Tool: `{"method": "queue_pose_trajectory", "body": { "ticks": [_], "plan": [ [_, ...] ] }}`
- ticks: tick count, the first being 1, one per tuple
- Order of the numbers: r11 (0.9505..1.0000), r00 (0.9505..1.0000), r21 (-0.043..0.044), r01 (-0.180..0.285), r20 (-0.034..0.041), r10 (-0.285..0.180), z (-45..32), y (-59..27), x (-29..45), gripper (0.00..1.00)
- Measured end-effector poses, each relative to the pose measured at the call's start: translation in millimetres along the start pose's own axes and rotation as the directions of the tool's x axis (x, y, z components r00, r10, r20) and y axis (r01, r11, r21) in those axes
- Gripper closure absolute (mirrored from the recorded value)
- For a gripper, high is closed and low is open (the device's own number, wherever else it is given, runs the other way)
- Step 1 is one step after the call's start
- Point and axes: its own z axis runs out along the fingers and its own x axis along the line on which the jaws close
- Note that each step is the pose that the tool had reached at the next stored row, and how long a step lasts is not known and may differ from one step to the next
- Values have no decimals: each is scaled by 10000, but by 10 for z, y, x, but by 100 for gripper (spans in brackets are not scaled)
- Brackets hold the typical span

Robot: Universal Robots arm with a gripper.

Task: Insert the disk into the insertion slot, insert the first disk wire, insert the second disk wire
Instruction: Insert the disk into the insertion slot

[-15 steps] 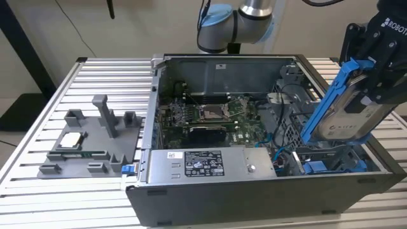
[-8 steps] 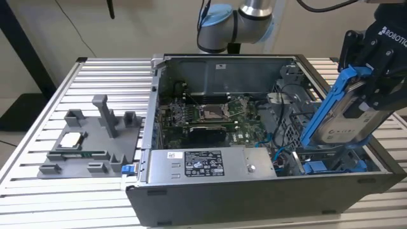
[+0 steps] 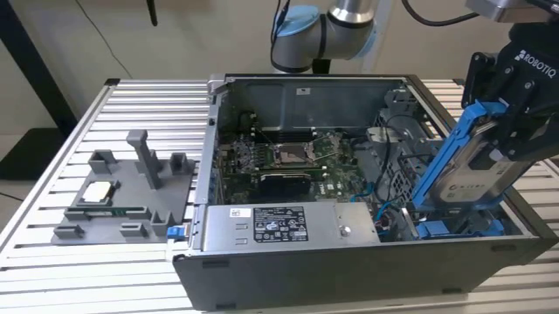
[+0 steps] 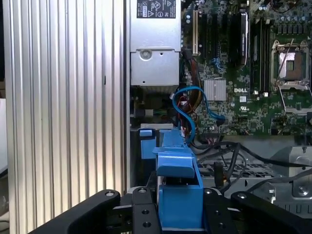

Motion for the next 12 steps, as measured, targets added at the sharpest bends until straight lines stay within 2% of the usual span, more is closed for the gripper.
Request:
{"method": "queue_pose_trajectory", "body": {
  "ticks": [12],
  "plan": [
    [10000, 10000, 2, -2, -1, 2, 142, -37, 8, 67]
  ]
}}
